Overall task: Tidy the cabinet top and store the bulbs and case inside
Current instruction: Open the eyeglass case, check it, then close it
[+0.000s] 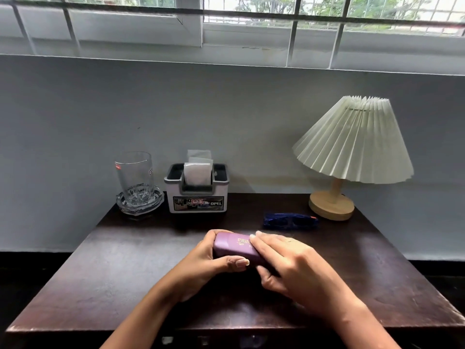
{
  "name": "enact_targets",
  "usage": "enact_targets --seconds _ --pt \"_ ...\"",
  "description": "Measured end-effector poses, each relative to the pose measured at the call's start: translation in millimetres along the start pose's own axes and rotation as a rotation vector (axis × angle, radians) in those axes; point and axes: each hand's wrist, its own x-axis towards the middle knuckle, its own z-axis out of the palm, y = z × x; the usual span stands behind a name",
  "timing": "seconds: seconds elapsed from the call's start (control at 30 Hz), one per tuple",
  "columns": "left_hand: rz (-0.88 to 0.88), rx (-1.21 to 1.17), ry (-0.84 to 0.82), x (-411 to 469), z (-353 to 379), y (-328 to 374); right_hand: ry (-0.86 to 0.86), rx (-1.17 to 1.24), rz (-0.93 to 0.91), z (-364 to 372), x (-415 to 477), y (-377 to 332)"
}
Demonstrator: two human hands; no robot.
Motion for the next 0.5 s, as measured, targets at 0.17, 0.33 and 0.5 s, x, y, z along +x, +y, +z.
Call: enact_targets --seconds 0.17,0.33,0.5 --pt "-0.017 -0.145 0.003 -0.9 1.1 0.5 0.018 -0.194 -0.112 6.2 9.5 1.7" --pt "-0.014 -0.206 -0.002 -0.5 0.9 3.1 -0.004 -0.19 -0.137 5.0 16.2 5.6" --pt "-0.027 -0.258 0.007 0.5 0.4 2.6 -0.008 -0.191 -0.168 5.5 18.5 9.5"
